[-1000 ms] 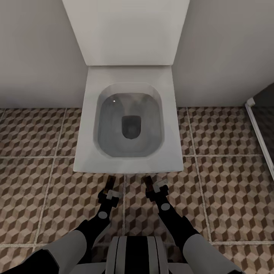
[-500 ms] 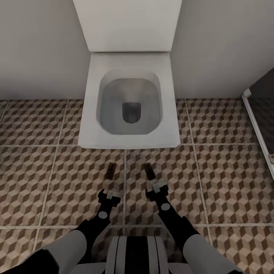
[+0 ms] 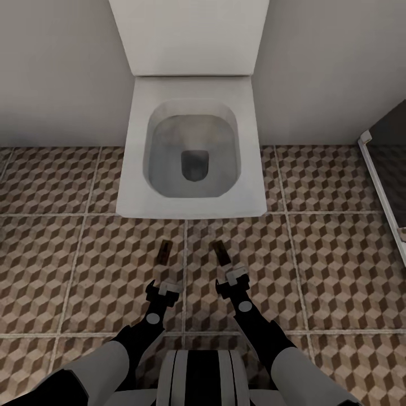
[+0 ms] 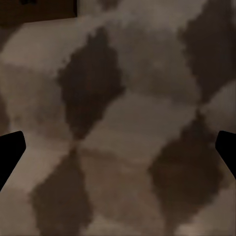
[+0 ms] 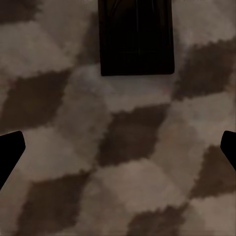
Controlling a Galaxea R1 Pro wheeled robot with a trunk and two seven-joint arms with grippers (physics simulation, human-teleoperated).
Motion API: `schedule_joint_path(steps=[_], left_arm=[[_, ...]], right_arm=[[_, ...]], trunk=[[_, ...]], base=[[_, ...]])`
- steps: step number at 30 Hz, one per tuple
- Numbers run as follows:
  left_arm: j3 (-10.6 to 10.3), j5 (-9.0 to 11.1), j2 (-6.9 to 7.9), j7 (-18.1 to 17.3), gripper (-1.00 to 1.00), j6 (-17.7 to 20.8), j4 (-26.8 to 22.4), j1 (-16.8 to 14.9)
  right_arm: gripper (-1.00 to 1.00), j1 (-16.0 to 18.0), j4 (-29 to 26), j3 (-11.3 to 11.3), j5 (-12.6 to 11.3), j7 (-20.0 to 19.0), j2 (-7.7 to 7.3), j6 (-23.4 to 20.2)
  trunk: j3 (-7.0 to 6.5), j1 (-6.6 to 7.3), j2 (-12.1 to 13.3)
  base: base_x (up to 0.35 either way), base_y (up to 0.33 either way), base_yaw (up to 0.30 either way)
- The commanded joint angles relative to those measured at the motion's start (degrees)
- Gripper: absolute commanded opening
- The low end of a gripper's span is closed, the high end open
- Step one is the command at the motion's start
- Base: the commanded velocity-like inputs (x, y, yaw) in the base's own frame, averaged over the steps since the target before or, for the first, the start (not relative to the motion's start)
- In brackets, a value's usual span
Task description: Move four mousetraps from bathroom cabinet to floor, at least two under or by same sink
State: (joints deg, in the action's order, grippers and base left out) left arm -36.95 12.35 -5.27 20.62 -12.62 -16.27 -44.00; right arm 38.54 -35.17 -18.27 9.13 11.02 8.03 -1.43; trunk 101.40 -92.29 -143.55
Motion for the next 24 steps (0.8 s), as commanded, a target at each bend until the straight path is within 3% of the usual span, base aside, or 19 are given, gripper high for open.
schedule_joint_path(steps=[1,12,24], left_arm=[[-0.58,0.66,0.01,0.21,1.00,-0.04,0.10,-0.03],[-0.58,0.66,0.00,0.21,1.00,0.00,0.10,-0.03],[-0.58,0.66,0.00,0.21,1.00,0.20,0.08,-0.03]], right_arm=[[1.00,0.04,0.02,-0.19,0.45,0.39,0.00,-0.15],[1.00,0.04,0.02,-0.19,0.45,0.36,-0.01,-0.15],[1.00,0.04,0.02,-0.19,0.45,0.36,-0.02,-0.15]], trunk=[[0.03,0.00,-0.01],[0.03,0.00,-0.01],[-2.63,0.31,0.15]], base=[[0.000,0.000,0.000],[0.000,0.000,0.000],[0.000,0.000,0.000]])
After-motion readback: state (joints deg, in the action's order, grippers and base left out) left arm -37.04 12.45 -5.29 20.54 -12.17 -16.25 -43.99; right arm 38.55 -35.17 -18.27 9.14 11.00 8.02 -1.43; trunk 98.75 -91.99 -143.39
